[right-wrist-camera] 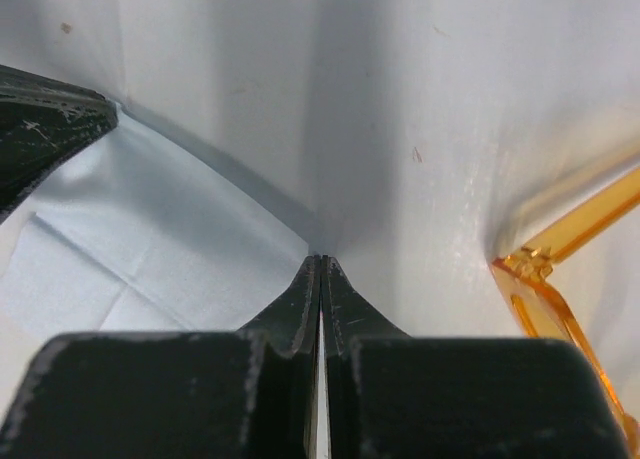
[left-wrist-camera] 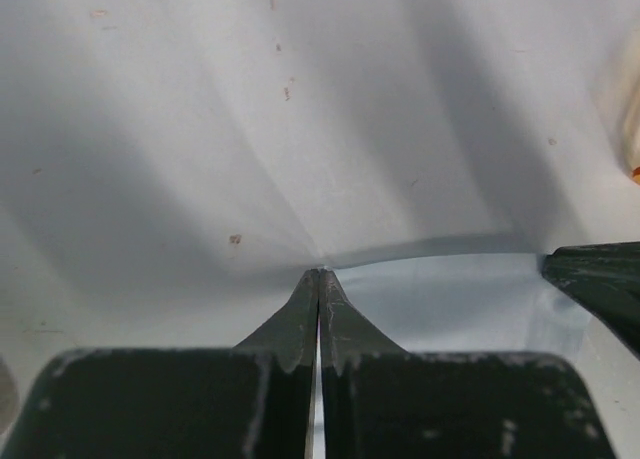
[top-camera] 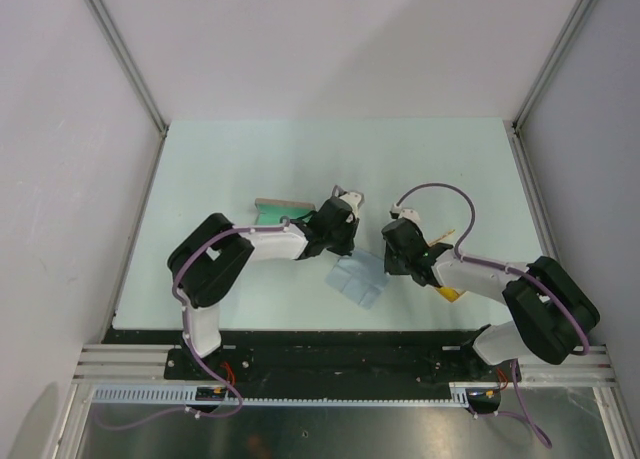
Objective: Organize the sunglasses
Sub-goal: Pick up the glasses cleaning cloth from the center of the board, then fold the glasses cleaning cloth at the center of the board.
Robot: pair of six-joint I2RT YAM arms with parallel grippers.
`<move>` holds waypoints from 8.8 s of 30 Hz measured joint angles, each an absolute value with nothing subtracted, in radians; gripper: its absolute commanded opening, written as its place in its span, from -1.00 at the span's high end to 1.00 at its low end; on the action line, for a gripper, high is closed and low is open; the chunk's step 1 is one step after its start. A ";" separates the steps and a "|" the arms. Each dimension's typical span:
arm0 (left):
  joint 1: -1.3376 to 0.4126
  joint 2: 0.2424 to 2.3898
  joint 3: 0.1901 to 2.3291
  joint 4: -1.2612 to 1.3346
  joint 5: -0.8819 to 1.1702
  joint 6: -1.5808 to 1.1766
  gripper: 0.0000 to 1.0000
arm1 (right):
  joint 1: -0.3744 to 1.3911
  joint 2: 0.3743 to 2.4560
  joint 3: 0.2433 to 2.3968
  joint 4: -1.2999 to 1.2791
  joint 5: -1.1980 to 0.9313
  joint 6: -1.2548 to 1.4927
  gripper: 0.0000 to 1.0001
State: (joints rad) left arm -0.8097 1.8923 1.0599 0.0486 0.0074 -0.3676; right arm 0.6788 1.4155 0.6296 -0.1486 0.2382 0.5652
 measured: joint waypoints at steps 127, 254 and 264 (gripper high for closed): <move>-0.840 1.645 0.823 0.088 0.005 -0.261 0.99 | 0.675 1.372 0.668 -0.169 -0.123 0.297 1.00; -0.878 1.668 0.780 0.107 -0.029 -0.357 0.28 | 0.661 1.443 0.668 -0.181 -0.023 0.479 0.32; -0.880 1.712 0.828 0.105 -0.091 -0.375 0.29 | 0.643 1.462 0.674 -0.147 0.006 0.488 0.35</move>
